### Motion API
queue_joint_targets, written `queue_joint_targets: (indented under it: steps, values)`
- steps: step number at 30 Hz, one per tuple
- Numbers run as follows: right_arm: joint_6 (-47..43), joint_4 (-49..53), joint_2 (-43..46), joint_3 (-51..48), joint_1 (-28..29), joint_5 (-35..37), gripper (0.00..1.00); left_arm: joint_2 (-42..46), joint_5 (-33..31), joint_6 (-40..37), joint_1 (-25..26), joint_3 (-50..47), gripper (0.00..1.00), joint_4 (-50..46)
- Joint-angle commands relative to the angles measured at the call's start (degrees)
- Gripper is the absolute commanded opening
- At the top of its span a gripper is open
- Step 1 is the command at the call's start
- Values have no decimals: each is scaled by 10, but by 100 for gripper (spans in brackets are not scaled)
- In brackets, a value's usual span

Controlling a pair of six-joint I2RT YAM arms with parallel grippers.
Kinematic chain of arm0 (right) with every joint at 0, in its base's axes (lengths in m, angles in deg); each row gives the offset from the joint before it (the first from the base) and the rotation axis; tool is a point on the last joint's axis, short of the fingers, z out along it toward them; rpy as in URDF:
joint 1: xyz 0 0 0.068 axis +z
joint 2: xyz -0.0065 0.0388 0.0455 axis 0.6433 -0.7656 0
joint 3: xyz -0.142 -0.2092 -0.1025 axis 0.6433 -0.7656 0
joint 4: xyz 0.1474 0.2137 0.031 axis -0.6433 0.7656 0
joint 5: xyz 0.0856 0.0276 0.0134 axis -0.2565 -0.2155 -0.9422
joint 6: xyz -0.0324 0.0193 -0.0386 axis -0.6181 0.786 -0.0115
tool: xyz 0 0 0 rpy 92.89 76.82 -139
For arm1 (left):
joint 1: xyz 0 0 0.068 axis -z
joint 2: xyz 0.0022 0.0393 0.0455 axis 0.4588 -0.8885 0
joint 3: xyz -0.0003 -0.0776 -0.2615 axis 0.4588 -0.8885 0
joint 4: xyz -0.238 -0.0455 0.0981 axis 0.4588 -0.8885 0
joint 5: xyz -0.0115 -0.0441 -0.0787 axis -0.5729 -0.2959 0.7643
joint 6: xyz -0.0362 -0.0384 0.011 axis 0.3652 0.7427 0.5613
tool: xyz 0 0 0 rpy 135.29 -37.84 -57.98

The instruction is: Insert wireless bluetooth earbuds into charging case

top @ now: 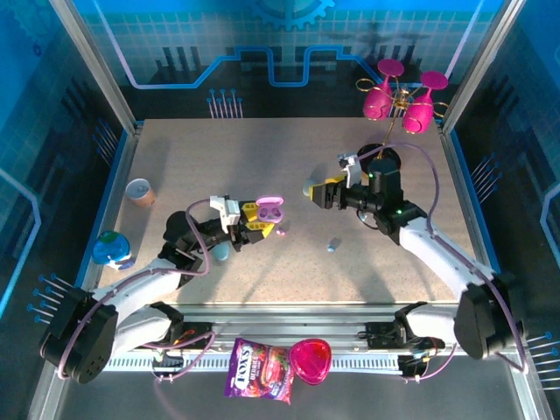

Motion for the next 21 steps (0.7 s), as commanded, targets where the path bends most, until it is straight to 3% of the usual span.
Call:
queue_joint_targets:
  steps: [1,13,21]
  values:
    - [54,48,-58,37,10,30,70,15,-6,-14,-3,-6,31,-1]
    - [37,107,-261,138,112,10,58,18,-3,-11,-4,-6,31,-4]
    - [-2,163,-351,222,146,0,55,35,-5,-10,-4,-10,31,-24]
